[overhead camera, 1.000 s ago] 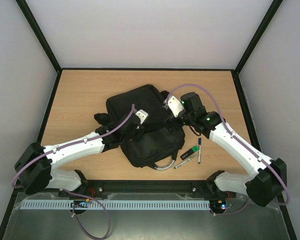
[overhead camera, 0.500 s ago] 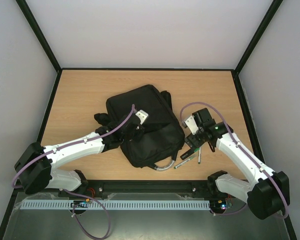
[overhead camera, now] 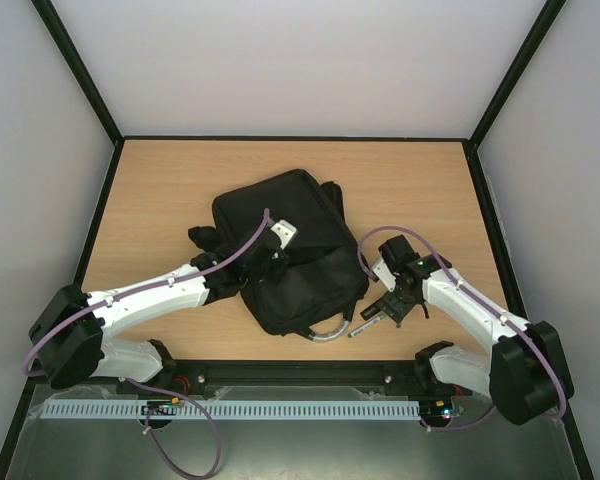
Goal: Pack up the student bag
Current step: Pick up the stationery from the center of the board.
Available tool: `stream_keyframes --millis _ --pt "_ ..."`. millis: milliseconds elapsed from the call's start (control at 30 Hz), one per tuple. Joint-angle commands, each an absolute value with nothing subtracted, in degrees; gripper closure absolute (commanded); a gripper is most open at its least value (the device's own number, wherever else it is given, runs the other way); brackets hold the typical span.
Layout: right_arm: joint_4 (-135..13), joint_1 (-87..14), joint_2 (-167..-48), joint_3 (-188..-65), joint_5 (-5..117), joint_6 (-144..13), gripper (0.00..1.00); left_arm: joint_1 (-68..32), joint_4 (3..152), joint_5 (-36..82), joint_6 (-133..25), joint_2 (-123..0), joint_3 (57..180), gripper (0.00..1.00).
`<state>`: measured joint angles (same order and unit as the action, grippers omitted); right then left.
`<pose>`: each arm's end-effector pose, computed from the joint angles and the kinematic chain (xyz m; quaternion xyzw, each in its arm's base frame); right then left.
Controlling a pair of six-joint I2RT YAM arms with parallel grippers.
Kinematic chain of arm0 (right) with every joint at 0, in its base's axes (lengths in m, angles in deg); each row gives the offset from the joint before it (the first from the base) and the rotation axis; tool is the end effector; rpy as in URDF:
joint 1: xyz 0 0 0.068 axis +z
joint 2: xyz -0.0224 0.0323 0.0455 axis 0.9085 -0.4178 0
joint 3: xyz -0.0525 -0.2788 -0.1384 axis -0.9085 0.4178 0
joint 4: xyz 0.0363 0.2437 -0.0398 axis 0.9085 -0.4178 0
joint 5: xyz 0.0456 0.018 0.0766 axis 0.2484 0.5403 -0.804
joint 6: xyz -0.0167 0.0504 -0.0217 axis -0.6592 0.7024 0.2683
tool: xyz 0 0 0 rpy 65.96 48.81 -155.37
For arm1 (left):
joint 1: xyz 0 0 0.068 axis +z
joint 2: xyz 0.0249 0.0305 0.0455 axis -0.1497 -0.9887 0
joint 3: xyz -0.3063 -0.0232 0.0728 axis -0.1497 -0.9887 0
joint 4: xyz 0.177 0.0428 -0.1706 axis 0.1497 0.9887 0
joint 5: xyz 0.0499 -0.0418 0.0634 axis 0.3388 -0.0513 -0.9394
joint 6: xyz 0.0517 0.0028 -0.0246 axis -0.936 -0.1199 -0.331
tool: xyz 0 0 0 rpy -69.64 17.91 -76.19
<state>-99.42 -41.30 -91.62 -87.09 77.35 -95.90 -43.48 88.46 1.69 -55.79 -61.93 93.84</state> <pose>0.1553 0.0583 0.2295 -0.3726 0.8994 -0.1207 0.1940 0.1720 -0.2056 0.2887 0.2714 0.8461 -0.1412 0.4365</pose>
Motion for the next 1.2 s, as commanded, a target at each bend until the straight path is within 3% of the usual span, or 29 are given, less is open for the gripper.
stream_keyframes --millis 0,333,833,1000,1167 --pt "-100.8 -41.5 -93.5 -85.1 78.1 -96.4 0.13 -44.1 87.3 3.0 -55.8 -61.2 94.0 0.98" --pt "-98.0 -43.6 -95.3 -82.2 78.6 -98.8 0.13 -44.1 87.2 3.1 -55.8 -61.7 94.1 0.98" --pt "-96.2 -67.1 -104.0 -88.5 74.0 -107.9 0.18 -44.1 87.2 4.0 -55.7 -61.6 94.4 0.98" --pt "-99.0 -75.3 -111.0 -94.0 69.9 -108.5 0.24 -44.1 87.2 4.1 -55.8 -61.3 94.2 0.98" --pt "-103.7 -81.5 -116.8 -97.8 64.6 -110.2 0.41 -44.1 87.2 4.3 -55.7 -61.1 94.4 0.98"
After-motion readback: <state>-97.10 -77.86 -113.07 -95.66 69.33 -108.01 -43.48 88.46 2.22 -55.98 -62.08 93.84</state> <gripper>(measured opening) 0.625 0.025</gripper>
